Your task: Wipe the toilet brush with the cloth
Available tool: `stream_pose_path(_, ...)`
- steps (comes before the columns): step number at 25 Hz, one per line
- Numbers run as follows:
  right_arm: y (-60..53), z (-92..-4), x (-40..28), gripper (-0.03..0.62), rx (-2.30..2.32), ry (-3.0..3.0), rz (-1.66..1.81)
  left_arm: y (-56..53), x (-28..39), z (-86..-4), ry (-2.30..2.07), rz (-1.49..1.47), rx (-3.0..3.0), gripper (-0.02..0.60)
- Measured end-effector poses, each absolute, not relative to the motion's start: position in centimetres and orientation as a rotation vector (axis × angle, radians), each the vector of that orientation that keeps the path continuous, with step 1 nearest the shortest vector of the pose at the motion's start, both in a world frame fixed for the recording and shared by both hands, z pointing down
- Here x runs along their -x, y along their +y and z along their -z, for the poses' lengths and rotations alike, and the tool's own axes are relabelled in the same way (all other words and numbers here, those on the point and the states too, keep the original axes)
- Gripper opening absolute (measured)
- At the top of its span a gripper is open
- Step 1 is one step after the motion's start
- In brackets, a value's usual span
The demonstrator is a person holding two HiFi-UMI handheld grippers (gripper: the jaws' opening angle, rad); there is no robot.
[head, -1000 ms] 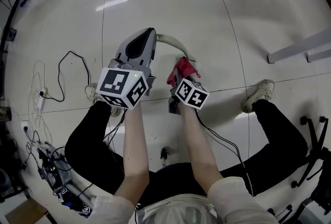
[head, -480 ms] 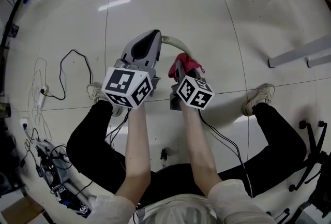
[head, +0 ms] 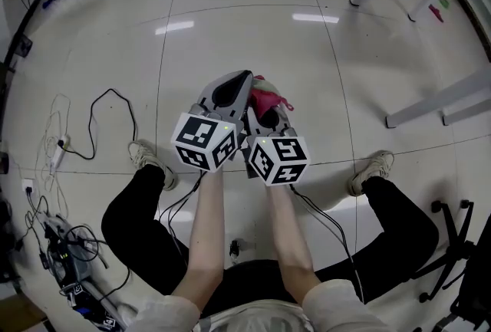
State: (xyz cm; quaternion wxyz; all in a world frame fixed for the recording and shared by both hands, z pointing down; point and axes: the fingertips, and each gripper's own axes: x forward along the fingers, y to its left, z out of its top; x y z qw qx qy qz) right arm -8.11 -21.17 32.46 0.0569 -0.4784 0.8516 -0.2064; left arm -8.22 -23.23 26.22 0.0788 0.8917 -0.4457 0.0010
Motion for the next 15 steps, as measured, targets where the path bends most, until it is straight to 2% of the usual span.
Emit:
stream_pose_path(8,-19.3,-34.0,8.8,0.032,1.363,2.763,0.633,-22.7,9.5,-25.1,-1.443,-0.018,-2.679,0.003)
stream_pose_path(11,-14.7,-37.9,8.1,0.032,1.283,2.942,0.785,-20.5,12.3,-23.5,-1.595,0.121,-2.596,0.003)
stream_pose_path(15,-10.6,-41.0,4.3,0.032,1.472,2.849,0.954,-18.1,14.3,-25.1,-1.7,0.124,-2.477,0.003)
